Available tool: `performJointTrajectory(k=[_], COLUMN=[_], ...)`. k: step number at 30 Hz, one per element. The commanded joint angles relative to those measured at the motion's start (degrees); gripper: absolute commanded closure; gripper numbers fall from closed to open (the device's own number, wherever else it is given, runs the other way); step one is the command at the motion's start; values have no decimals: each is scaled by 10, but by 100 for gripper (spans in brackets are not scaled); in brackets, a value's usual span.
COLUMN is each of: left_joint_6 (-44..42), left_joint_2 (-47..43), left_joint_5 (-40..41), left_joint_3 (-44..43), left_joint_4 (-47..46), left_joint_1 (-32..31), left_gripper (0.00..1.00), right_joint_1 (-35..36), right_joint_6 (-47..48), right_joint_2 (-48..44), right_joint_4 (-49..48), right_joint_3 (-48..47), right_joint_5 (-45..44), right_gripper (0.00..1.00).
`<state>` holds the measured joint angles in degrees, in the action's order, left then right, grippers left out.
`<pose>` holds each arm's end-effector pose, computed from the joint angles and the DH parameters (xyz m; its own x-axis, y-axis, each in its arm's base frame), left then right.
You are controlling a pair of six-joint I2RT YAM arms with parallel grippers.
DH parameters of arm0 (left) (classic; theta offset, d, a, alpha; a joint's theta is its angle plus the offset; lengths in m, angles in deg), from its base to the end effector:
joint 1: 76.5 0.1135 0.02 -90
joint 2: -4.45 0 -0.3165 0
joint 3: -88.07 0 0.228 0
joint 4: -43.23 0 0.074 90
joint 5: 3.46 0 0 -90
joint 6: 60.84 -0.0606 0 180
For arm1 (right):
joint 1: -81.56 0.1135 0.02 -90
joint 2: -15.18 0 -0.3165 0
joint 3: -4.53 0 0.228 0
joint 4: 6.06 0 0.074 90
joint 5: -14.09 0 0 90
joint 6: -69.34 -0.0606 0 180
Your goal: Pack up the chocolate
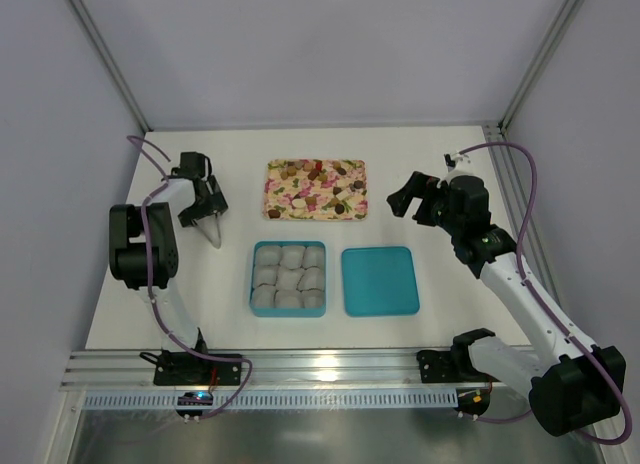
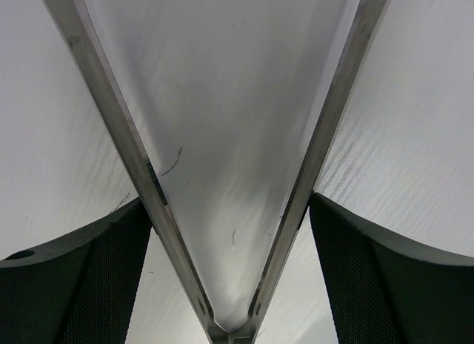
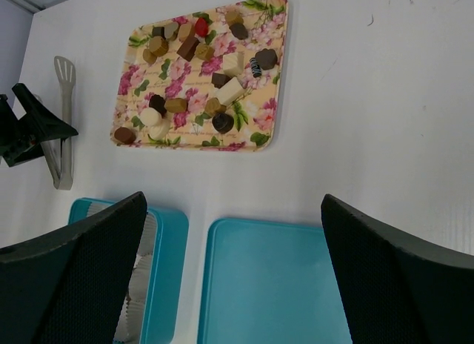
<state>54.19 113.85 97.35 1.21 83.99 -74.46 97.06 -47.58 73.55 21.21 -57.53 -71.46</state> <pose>0.3951 0.0254 0.2053 -0.7585 -0.4429 -0.4780 -0.4857 0.8733 -0.0383 0.1960 0.0592 0.3439 -0.4954 0.3310 -0.8031 -0.1241 0.8881 0.4426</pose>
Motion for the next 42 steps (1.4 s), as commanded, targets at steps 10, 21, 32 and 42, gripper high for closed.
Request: performJointTrajectory(k=[10, 21, 32, 42], left_joint_6=[48, 66, 41, 40], left_joint_2=[31, 30, -51, -132], left_joint_5=[-3, -1, 4, -2], left_joint_3=[2, -5, -80, -99], left_joint_4=[52, 82, 176, 239], left_joint_1=[-4, -3, -3, -14], left_gripper=[26, 45, 55, 51], right_joint_1=[-1, -1, -1, -1], right_joint_6=[-12, -20, -23, -21], right_joint_2=[-12, -1, 0, 1], right_joint_4=[-31, -42, -47, -46], right_joint_3=[15, 25, 26, 24], right_joint_5=[15, 31, 37, 37], right_gripper=[0, 0, 0, 0])
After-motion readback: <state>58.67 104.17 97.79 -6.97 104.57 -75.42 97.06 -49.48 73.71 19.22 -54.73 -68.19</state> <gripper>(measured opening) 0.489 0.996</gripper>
